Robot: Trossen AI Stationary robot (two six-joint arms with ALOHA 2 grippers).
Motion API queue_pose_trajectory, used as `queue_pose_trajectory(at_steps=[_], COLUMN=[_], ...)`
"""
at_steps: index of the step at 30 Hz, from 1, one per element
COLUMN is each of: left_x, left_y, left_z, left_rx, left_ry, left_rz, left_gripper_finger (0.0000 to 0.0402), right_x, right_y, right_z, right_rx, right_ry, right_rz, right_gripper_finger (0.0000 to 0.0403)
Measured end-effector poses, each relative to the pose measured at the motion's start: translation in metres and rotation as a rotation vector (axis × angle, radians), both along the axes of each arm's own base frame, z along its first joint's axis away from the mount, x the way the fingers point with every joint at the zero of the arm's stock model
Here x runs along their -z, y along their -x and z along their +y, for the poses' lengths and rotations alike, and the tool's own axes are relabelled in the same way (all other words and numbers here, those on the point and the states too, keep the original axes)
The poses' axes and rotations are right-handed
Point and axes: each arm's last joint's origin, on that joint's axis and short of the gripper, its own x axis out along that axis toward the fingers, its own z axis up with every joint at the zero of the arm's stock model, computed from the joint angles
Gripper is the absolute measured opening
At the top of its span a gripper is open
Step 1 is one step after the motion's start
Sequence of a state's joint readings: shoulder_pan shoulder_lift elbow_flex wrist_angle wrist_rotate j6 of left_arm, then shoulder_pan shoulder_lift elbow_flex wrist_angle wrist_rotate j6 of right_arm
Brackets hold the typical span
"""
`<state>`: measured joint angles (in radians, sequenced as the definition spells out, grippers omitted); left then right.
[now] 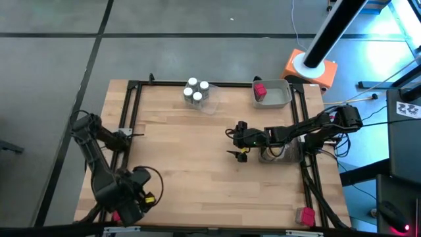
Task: Sort spices by type
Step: Put the brown seasoning bottle into the black bin
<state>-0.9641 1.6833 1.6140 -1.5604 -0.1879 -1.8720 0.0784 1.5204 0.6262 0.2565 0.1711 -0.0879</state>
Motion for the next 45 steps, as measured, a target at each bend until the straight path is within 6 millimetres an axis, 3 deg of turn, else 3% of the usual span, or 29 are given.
queue_pose_trajectory(at_steps=[17, 30, 34, 41, 45], left_x=[0.05, 0.086, 0.095, 0.095, 0.095], left_y=[0.025, 0.031, 0.028, 0.018, 0.004], left_z=[-0.01, -0.016, -0.016, -0.011, -0.001], left_rx=[-0.035, -0.038, -0.063, -0.024, 0.03], left_ry=[0.038, 0.087, 0.141, 0.178, 0.173], left_rz=[0.204, 0.183, 0.212, 0.239, 0.229], left_gripper_finger=[0.0392, 0.0391, 0.0363, 0.026, 0.0257], right_x=[0.0, 0.0, 0.0, 0.0, 0.0], right_y=[0.0, 0.0, 0.0, 0.0, 0.0], right_z=[0.0, 0.0, 0.0, 0.0, 0.0], right_rx=[-0.009, -0.009, -0.009, -0.008, 0.009], right_ry=[0.012, 0.012, 0.012, 0.011, -0.027], right_rz=[-0.003, -0.001, -0.001, -0.002, -0.006], right_gripper_finger=[0.0399, 0.0399, 0.0399, 0.0399, 0.0399])
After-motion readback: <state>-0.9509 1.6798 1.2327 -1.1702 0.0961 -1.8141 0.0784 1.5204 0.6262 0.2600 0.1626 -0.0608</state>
